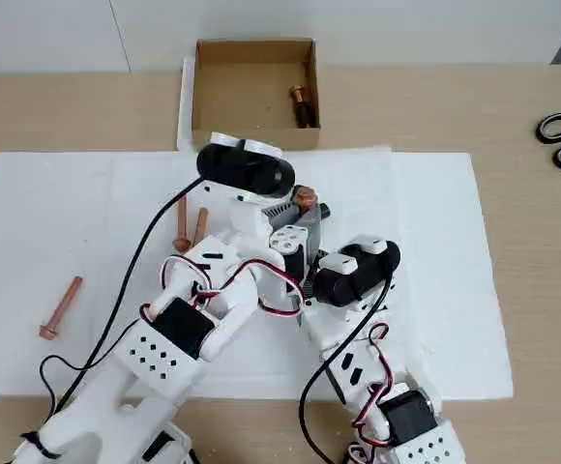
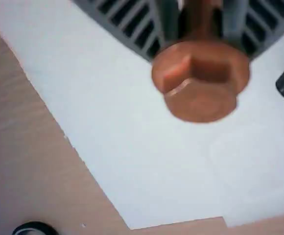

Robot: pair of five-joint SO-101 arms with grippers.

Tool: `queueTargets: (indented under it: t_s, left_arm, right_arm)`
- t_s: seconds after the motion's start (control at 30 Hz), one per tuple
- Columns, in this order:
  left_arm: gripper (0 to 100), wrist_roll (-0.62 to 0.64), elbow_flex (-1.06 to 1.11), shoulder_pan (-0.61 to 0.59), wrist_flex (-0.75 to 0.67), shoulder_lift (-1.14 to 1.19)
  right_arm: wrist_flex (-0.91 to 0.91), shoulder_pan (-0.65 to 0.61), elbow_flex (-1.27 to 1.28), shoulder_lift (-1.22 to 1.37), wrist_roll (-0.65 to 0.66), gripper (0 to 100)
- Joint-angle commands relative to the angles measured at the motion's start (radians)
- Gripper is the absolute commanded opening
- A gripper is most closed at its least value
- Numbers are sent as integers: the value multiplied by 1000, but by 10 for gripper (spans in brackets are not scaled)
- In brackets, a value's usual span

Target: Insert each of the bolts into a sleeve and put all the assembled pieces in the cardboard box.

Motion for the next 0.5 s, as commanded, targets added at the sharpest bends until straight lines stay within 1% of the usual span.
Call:
queueTargets:
  t_s: [0.0, 0.2, 0.33, 0.47]
  left_arm:
    - [5, -8, -16, 8, 32, -35]
    - [5, -8, -74, 9, 164, -34]
    - [5, -8, -73, 15, 176, -32]
    - [5, -8, -48, 52, 183, -32]
  right_arm:
    - [1, 10, 6, -18, -8, 4]
    - [1, 10, 5, -18, -8, 4]
    - [1, 10, 5, -18, -8, 4]
    - [1, 10, 5, -18, -8, 4]
